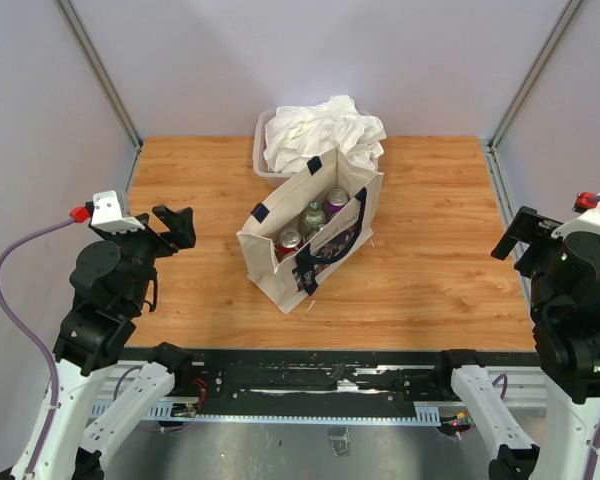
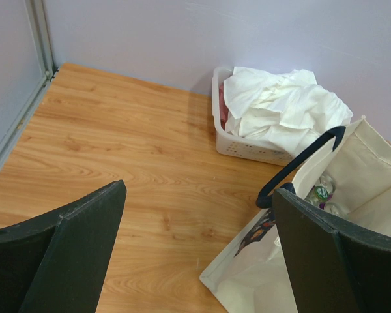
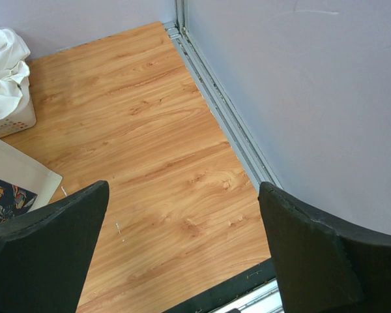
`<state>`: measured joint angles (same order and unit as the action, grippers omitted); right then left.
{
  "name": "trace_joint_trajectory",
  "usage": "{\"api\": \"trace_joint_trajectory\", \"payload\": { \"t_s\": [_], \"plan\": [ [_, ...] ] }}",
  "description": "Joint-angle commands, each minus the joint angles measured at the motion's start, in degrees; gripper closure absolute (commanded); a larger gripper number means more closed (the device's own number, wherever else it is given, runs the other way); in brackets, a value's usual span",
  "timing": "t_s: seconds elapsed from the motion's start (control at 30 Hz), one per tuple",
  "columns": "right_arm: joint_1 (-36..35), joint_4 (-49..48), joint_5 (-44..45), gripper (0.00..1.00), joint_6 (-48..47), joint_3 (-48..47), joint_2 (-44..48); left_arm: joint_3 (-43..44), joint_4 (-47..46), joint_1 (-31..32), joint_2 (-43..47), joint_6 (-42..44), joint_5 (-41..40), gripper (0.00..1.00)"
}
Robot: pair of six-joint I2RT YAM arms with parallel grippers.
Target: Take the beverage out of the canvas bag
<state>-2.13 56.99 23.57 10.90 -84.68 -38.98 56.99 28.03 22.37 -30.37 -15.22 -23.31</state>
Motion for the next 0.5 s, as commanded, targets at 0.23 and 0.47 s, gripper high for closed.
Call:
{"api": "trace_joint_trajectory", "payload": {
  "t_s": [0.23, 0.47],
  "plan": [
    [-0.59, -0.85, 0.06, 0.01, -0.48, 0.76, -0.14, 0.6, -0.52, 0.41, -0.39, 0.63, -0.3, 0.0],
    [-0.59, -1.79, -2.01, 0.01, 0.17, 2.23, 0.09, 0.37, -0.86, 0.45, -1.05, 0.65, 0.33, 0.0]
  ]
}}
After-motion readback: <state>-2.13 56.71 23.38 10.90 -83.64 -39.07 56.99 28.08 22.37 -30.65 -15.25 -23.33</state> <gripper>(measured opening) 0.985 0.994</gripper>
